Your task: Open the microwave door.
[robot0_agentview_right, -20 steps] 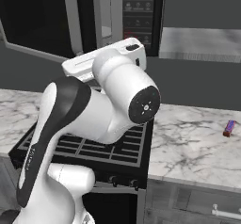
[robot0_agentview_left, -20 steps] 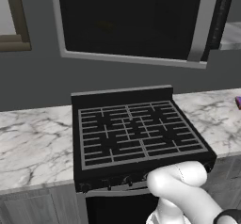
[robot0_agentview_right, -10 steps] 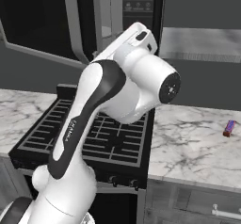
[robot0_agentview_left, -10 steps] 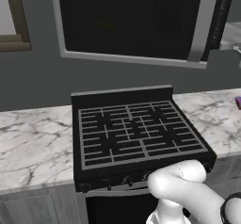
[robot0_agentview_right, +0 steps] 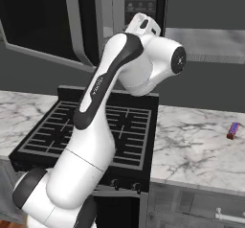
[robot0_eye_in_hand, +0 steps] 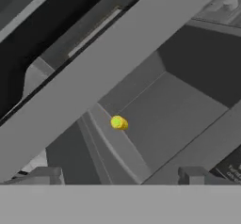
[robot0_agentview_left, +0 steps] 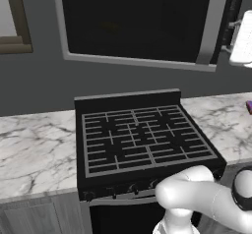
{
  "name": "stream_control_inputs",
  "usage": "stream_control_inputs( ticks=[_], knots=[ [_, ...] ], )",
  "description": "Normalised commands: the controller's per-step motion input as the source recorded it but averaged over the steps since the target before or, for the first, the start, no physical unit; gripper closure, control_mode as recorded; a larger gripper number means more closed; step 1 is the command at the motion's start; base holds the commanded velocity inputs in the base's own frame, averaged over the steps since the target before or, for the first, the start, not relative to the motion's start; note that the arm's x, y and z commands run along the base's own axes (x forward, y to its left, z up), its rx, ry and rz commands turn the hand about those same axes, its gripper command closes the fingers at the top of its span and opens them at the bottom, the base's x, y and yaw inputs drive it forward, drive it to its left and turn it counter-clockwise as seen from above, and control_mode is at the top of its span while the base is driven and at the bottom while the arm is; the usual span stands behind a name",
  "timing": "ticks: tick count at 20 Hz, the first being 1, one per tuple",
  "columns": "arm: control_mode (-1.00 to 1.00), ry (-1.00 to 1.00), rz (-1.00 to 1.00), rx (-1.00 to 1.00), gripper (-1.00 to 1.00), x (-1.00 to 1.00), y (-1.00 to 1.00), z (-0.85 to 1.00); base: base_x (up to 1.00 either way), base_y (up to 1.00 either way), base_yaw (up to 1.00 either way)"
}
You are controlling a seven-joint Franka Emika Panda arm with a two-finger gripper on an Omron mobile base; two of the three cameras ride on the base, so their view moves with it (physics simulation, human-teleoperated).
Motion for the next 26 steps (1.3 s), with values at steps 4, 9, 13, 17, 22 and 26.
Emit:
stream_control_inputs(
  ticks=[4,9,13,17,22,26],
  knots=[
    [-1.0,-0.21,0.08,-0.17,-1.0,0.31,0.18,0.0,0.0,0.0,0.0],
    [-1.0,-0.21,0.12,-0.14,-1.0,0.01,0.58,0.0,0.0,0.0,0.0],
    [-1.0,-0.14,0.2,-0.11,-1.0,0.02,0.75,0.0,0.0,0.0,0.0],
    [-1.0,-0.16,0.33,-0.07,-1.0,-0.23,0.87,0.0,0.0,0.0,0.0],
    [-1.0,-0.15,0.45,0.0,-1.0,-0.53,0.7,0.0,0.0,0.0,0.0],
    [-1.0,-0.19,0.45,0.0,-1.0,-0.44,0.75,0.0,0.0,0.0,0.0]
  ],
)
